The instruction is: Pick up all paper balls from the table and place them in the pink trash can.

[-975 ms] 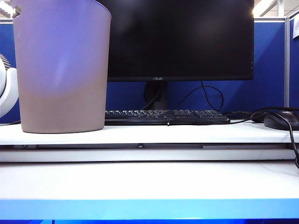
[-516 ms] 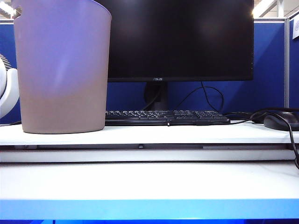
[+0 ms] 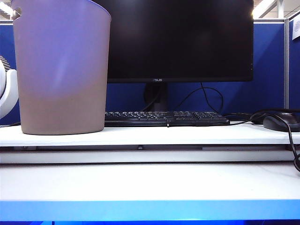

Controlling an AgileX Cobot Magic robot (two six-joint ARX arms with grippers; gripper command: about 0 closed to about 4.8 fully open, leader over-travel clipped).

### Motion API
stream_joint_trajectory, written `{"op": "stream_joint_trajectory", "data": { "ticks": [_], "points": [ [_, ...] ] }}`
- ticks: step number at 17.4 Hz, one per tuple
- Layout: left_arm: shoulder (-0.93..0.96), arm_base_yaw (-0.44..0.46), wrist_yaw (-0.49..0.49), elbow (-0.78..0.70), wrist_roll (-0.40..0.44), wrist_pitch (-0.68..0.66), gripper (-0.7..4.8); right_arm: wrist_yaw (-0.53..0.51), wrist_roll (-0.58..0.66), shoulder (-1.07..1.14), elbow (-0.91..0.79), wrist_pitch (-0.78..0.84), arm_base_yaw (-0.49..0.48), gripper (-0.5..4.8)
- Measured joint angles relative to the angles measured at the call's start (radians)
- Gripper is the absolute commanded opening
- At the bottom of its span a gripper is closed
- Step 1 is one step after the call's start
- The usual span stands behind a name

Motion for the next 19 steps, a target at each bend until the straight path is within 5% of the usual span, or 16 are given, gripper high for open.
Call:
{"op": "stream_joint_trajectory", "data": {
  "ticks": [9, 12, 19],
  "points": [
    [-0.222, 0.000, 0.089, -0.598, -0.113, 0.259, -0.06, 0.139, 0.103, -0.390, -0.577, 0.055, -0.026, -0.08],
    [-0.223, 0.000, 0.206, -0.789, -0.145, 0.508, -0.06, 0.141, 0.104, -0.492, -0.809, 0.227, -0.024, -0.08],
    [-0.224, 0.000, 0.227, -1.190, -0.239, 0.897, -0.06, 0.214, 0.098, -0.624, -1.439, 0.799, -0.023, -0.07]
  ]
}}
